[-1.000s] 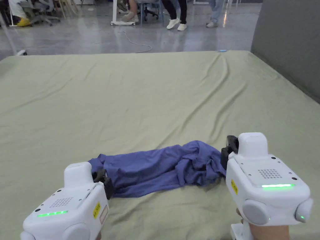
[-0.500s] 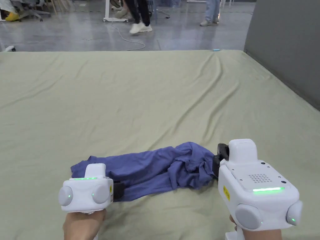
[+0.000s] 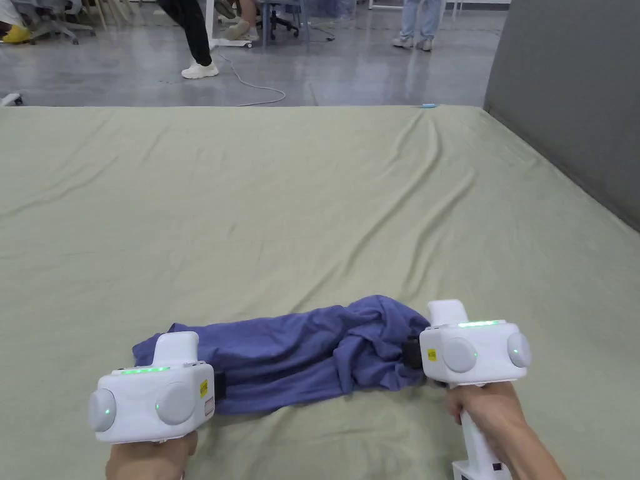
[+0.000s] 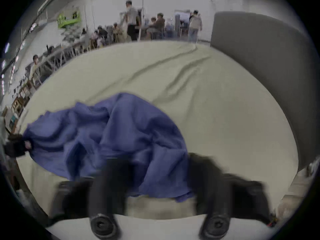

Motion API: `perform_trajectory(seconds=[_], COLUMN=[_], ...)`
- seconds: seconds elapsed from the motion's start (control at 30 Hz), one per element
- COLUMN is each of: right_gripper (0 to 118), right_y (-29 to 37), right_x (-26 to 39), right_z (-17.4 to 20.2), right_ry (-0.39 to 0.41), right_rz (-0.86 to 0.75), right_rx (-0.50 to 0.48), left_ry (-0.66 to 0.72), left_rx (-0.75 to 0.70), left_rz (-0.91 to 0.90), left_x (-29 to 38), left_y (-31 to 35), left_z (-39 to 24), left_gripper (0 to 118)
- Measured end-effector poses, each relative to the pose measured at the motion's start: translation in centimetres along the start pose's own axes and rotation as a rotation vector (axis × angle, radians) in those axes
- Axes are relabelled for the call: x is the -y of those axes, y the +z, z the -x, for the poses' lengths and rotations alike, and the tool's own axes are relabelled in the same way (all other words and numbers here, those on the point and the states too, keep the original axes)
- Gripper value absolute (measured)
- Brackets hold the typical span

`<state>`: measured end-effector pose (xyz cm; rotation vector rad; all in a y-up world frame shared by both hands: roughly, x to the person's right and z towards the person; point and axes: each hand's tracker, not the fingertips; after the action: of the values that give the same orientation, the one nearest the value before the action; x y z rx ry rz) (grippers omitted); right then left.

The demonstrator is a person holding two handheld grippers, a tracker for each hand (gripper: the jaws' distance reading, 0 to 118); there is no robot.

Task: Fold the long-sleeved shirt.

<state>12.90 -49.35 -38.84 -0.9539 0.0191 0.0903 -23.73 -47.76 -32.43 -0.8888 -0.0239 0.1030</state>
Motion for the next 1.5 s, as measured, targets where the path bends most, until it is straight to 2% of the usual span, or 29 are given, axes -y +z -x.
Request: perform_trajectory(seconds=[0.03,0.07,0.13,0.17,0.33,0.37,0.47,0.57,0.7,0.87,1.0,1.13,1.23,1.5], right_gripper=[19,14,12,11,10,10,10,10,10,10,10,10,10,10], right_y=[-0.2,0.0,1.4,2.0,8.8,10.6,15.1,18.3,21.3,24.8,26.9,25.6,21.6,6.7], right_x=[0.2,0.4,0.0,-0.3,-4.2,-5.3,-8.7,-12.7,-20.2,-28.8,-32.8,-33.4,-32.4,-24.1], right_z=[0.3,0.6,0.3,-0.1,-2.2,-2.3,-2.0,-2.0,-2.3,-2.7,-3.6,-4.2,-4.7,-3.3], right_ry=[-0.003,-0.001,0.014,-0.006,-0.124,-0.127,-0.031,-0.003,-0.017,-0.031,-0.079,-0.103,-0.126,-0.15], right_rz=[0.009,-0.024,-0.03,-0.042,-0.296,-0.346,-0.46,-0.561,-0.652,-0.717,-0.729,-0.704,-0.646,-0.339], right_rx=[-0.023,-0.014,-0.02,-0.041,-0.083,-0.081,-0.046,-0.074,-0.087,-0.027,-0.013,-0.006,-0.022,-0.047], left_ry=[-0.003,-0.01,-0.021,-0.02,0.023,0.024,-0.005,0.012,-0.032,-0.024,0.034,0.012,-0.009,0.0], left_rx=[-0.008,-0.013,-0.006,0.0,0.091,0.112,0.119,0.121,0.033,-0.024,0.023,0.039,0.019,-0.003], left_rz=[0.0,0.004,0.01,0.003,-0.168,-0.202,-0.324,-0.429,-0.544,-0.616,-0.616,-0.586,-0.536,-0.199], left_x=[0.0,0.1,0.2,0.0,-4.3,-5.6,-9.8,-15.7,-24.5,-33.8,-38.2,-38.6,-36.5,-26.2], left_y=[0.1,0.0,0.0,0.2,5.4,6.6,10.9,13.5,16.2,19.5,21.5,19.9,16.7,1.6], left_z=[-0.1,-0.1,0.0,0.2,0.8,0.9,0.4,0.8,0.7,0.4,0.7,0.7,-0.1,-0.1], left_gripper=[14,14,14,14,14,14,14,14,14,14,14,14,14,14])
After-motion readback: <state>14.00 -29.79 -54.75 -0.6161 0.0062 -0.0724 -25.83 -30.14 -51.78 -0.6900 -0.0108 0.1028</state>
